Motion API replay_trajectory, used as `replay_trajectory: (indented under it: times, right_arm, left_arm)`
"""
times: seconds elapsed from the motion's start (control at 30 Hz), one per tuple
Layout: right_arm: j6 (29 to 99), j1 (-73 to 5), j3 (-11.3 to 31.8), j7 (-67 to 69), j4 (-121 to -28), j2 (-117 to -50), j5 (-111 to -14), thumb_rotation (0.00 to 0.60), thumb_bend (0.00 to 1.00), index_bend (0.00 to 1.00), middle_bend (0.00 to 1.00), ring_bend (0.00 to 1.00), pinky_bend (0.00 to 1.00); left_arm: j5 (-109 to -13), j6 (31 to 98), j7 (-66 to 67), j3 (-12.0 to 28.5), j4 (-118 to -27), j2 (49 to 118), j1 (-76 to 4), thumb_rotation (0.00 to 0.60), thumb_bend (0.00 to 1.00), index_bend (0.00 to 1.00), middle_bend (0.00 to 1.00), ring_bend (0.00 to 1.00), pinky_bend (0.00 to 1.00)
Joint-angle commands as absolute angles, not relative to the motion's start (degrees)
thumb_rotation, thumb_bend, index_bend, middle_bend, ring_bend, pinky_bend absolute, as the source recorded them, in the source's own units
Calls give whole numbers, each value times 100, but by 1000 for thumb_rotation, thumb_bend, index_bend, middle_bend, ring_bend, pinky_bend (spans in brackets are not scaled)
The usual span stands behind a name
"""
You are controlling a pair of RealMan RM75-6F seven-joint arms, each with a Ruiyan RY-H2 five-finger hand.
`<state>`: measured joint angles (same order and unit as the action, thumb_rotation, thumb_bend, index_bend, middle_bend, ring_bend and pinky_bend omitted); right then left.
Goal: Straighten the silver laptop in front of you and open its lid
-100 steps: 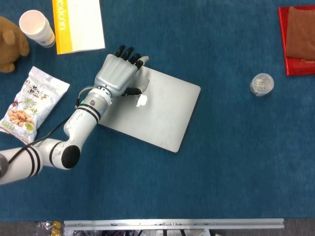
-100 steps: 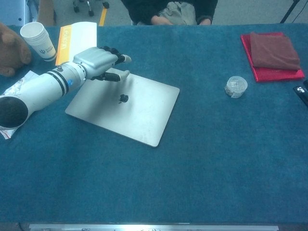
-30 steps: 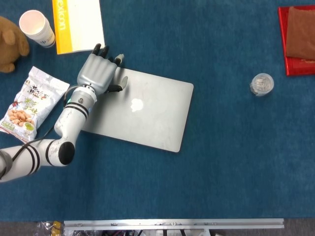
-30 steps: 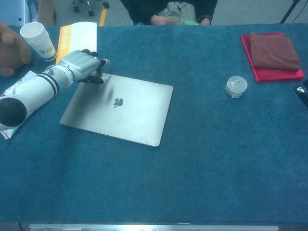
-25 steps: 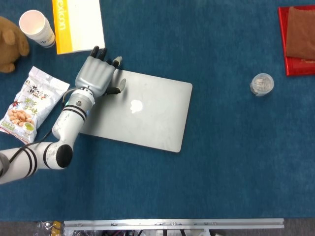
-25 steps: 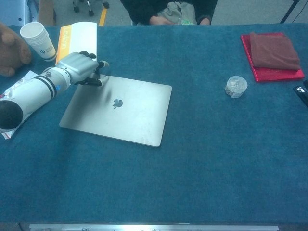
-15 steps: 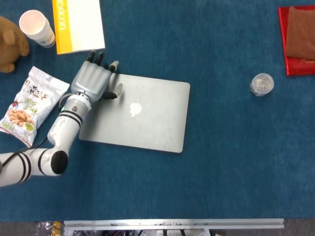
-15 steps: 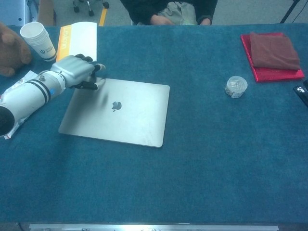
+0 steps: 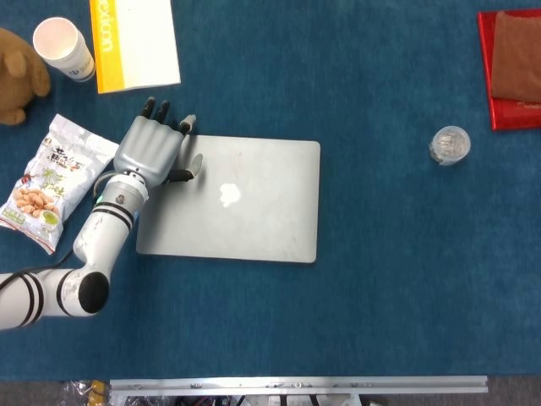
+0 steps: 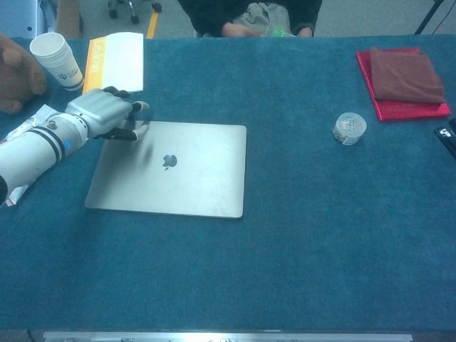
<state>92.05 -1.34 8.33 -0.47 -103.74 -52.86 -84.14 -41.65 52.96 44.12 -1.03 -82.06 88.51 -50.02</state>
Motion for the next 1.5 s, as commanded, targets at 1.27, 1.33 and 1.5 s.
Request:
replay_trajectory:
  times: [1.27,1.33,1.5]
  right_arm:
    - [9093,-163,752,-335,-10428,-5426,-8406,600,285,88,80,51,151]
    - [9094,-164,755,-383,-10457,-5434,-8397,600,284,88,80,51,151]
    - [9102,-172,748,-534,-10530,-5445,-8422,600,284,88,80,51,151]
  left_arm:
    - [-9361,7363,-365,-793,-6199,8283,-3632,567,115,0,55,0,0]
    - [-9467,7432,-555,-831,-5863,8402,-3567,591,114,0,53,0,0]
    - [-9635,7482,-916,-925,-5258,8614,-3440,600,115,0,50,0,0]
